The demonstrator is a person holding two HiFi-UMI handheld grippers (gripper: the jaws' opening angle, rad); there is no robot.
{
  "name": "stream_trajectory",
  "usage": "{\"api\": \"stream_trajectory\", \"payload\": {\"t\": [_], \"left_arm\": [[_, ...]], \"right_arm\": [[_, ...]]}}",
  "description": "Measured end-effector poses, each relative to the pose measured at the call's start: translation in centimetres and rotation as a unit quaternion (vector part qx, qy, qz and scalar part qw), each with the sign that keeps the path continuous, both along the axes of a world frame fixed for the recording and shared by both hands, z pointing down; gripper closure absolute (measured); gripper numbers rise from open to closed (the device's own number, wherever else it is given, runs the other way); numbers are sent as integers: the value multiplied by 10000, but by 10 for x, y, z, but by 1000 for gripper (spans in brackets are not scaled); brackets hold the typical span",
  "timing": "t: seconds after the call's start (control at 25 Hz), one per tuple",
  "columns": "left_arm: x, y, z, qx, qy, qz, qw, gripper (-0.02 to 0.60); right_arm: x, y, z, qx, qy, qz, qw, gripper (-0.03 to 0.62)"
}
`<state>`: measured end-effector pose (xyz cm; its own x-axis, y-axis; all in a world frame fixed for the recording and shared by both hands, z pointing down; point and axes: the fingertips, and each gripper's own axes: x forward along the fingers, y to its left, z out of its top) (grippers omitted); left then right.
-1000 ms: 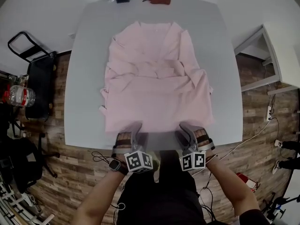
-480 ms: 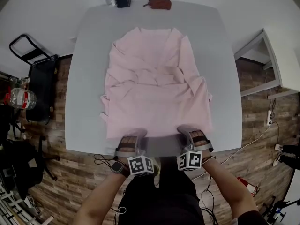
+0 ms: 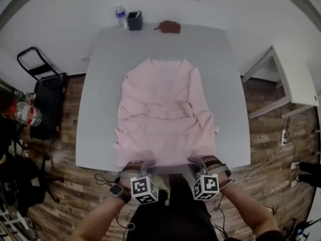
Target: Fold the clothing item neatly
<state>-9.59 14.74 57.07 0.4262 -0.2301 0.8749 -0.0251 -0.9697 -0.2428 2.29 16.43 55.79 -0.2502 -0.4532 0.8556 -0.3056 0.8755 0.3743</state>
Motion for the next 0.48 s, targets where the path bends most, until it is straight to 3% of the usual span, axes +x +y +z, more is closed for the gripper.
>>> {"api": "stream_trajectory", "payload": {"t": [0.24, 0.48], "left_arm": [[-12, 48, -49, -508, -178, 499, 9973, 546], [-14, 32, -109, -811, -378, 1039, 9906, 546]], "right_arm": [[-11, 49, -45, -569, -43, -286, 9980, 548], [-14, 36, -101, -1109, -98, -819, 9904, 548]]}}
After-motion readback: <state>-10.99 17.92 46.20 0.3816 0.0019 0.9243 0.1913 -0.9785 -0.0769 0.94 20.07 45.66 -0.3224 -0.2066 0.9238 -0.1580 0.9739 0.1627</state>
